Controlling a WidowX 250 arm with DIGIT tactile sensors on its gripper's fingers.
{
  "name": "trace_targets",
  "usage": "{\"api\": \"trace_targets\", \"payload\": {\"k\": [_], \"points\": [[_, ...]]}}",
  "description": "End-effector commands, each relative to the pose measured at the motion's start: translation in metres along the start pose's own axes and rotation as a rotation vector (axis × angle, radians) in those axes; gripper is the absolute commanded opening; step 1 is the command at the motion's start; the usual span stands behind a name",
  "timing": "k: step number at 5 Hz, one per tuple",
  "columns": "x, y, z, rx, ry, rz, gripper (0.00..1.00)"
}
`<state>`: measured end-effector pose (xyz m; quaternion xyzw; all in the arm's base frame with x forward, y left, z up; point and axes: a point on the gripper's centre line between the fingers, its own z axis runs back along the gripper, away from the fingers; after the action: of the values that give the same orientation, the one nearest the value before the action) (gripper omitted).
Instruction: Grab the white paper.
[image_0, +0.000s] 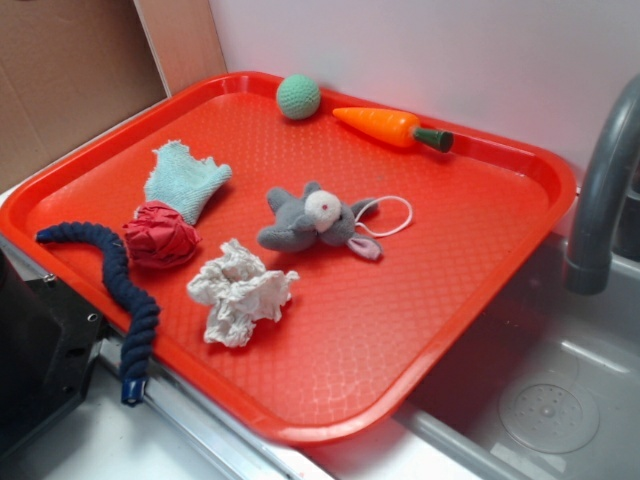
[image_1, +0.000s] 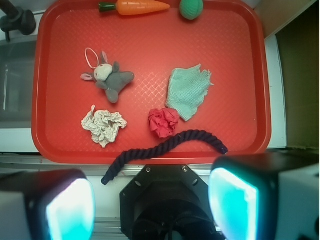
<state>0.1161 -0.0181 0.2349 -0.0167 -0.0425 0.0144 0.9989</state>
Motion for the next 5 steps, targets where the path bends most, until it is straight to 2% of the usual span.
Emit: {"api": "trace_targets", "payload": {"k": [1, 2, 3, 4, 5], "points": [[0.000, 0.000, 0.000, 0.000, 0.000, 0.000, 1.00], [0.013, -0.007, -0.022, -0.023, -0.010, -0.241, 1.00], [0.024, -0.018, -0.047, -0.018, -0.011, -0.422, 1.00], [0.033, -0.031, -0.075, -0.025, -0.060, -0.538, 1.00], [0.039, -0.040, -0.103, -0.067, -0.102, -0.639, 1.00]]}}
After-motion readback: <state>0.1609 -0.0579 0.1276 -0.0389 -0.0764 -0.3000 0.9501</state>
